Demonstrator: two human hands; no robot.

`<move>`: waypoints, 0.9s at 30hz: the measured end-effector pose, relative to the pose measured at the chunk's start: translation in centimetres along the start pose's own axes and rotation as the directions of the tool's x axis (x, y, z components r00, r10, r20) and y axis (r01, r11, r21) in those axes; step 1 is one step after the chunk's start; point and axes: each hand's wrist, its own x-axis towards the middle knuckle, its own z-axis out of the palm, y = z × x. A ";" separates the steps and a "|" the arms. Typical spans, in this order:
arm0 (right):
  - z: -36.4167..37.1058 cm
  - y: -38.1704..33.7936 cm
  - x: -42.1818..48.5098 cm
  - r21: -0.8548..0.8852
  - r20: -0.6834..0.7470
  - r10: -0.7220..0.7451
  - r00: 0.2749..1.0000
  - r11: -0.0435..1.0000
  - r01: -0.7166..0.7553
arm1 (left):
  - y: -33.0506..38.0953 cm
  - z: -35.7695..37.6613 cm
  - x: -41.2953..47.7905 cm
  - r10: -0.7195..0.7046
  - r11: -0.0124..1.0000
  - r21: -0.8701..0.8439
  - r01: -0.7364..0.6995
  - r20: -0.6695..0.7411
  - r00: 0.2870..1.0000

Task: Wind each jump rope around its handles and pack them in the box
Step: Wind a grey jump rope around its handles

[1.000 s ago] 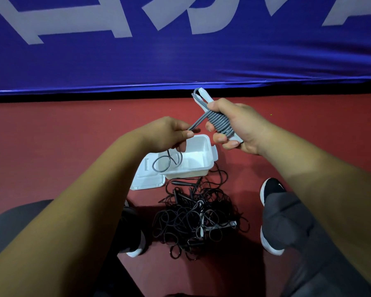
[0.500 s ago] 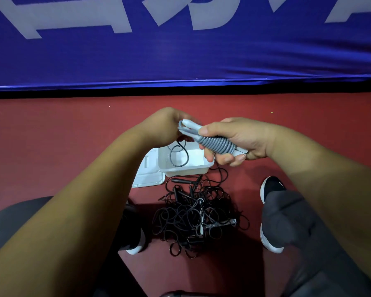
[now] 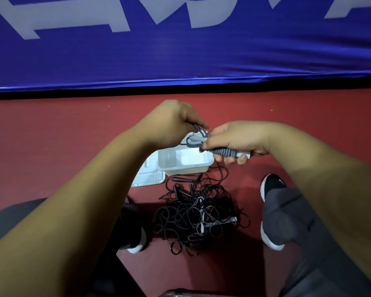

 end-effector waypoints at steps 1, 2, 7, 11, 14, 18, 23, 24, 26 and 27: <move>-0.2 0.1 0.3 -0.022 -0.039 -0.008 0.999 1.000 0.008 | 0.0 0.0 0.0 0.015 0.998 0.059 -0.016 0.024 1.000; -0.3 0.2 0.5 -0.044 -0.075 -0.017 0.997 0.999 0.014 | 0.1 0.0 -0.1 0.021 0.993 0.112 -0.026 0.051 0.998; -0.7 0.8 1.7 -0.055 -0.269 -0.048 0.962 0.998 0.034 | 0.4 0.5 -0.2 -0.067 0.988 0.143 0.054 0.088 0.994; -0.8 0.6 2.0 0.049 -0.374 -0.071 0.925 0.994 0.096 | 0.0 0.7 -0.2 -0.173 0.981 -0.076 0.179 0.082 0.981; -0.5 0.5 2.0 0.089 -0.377 -0.101 0.921 0.985 0.145 | -0.4 0.4 -0.1 -0.223 0.966 -0.105 0.235 0.113 0.968; -0.2 -0.1 1.6 0.201 -0.369 -0.178 0.912 0.943 0.266 | -0.9 0.7 -0.2 -0.359 0.911 -0.126 0.392 0.226 0.906; 0.1 -0.7 1.2 0.307 -0.336 -0.238 0.911 0.887 0.345 | -0.6 1.8 -0.2 -0.469 0.669 -0.514 0.538 0.270 0.841; 0.1 -0.8 1.1 0.337 -0.338 -0.224 0.914 0.878 0.340 | -0.8 1.9 0.0 -0.463 0.632 -0.582 0.511 0.245 0.852; -0.1 -1.1 0.9 0.413 -0.346 -0.201 0.916 0.844 0.341 | -1.2 1.8 0.4 -0.430 0.598 -0.679 0.426 0.176 0.885; -0.2 -1.3 0.9 0.445 -0.358 -0.192 0.914 0.825 0.348 | -1.2 1.7 0.6 -0.409 0.565 -0.734 0.378 0.148 0.900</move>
